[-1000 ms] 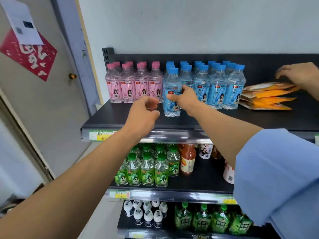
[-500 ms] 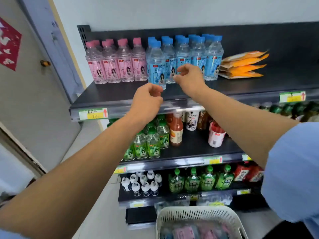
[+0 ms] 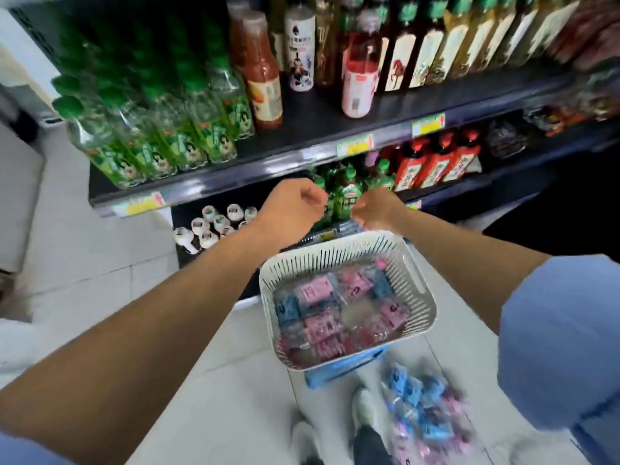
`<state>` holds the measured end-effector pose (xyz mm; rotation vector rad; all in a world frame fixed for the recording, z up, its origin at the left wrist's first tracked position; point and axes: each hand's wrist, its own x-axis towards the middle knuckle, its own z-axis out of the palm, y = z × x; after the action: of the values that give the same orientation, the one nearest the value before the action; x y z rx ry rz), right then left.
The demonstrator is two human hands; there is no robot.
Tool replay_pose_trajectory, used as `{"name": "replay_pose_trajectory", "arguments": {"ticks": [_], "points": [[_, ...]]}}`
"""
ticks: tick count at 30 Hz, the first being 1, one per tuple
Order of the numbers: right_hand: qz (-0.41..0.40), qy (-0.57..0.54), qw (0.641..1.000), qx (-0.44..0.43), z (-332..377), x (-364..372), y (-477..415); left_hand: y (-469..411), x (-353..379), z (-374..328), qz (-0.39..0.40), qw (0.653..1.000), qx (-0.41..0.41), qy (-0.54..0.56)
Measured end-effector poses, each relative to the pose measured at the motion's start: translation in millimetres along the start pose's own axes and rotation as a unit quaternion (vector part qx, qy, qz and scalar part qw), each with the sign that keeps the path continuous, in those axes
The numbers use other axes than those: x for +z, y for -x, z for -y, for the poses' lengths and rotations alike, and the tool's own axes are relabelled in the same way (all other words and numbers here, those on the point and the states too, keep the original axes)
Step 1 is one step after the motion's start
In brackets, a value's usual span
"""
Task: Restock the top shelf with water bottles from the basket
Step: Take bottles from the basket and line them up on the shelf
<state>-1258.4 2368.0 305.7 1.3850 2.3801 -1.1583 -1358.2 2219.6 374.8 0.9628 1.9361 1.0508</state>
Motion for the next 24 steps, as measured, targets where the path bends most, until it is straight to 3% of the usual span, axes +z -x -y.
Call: {"name": "replay_pose_trajectory", "arguments": {"ticks": [3, 6, 13, 18, 24], "points": [[0.064, 0.086, 0.992, 0.066, -52.9, 40.0, -18.5, -9.2, 24.3, 39.8, 0.029, 0.998, -0.045, -0.017], [0.09, 0.128, 0.985, 0.078, -84.7, 81.1, -40.4, -16.4, 40.1, 73.7, 0.027, 0.995, -0.063, -0.07], [0.132, 0.171, 0.976, -0.003, -111.0, 165.2, -94.1, -28.3, 62.2, 136.5, -0.011, 0.993, -0.089, -0.08], [0.1, 0.152, 0.977, -0.107, -103.9, 213.8, -110.1, -32.0, 67.3, 169.4, -0.037, 0.992, -0.107, -0.059], [0.174, 0.176, 0.956, -0.158, -82.4, 249.2, -111.9, -25.9, 65.9, 198.1, -0.061, 0.99, -0.12, -0.049]]}}
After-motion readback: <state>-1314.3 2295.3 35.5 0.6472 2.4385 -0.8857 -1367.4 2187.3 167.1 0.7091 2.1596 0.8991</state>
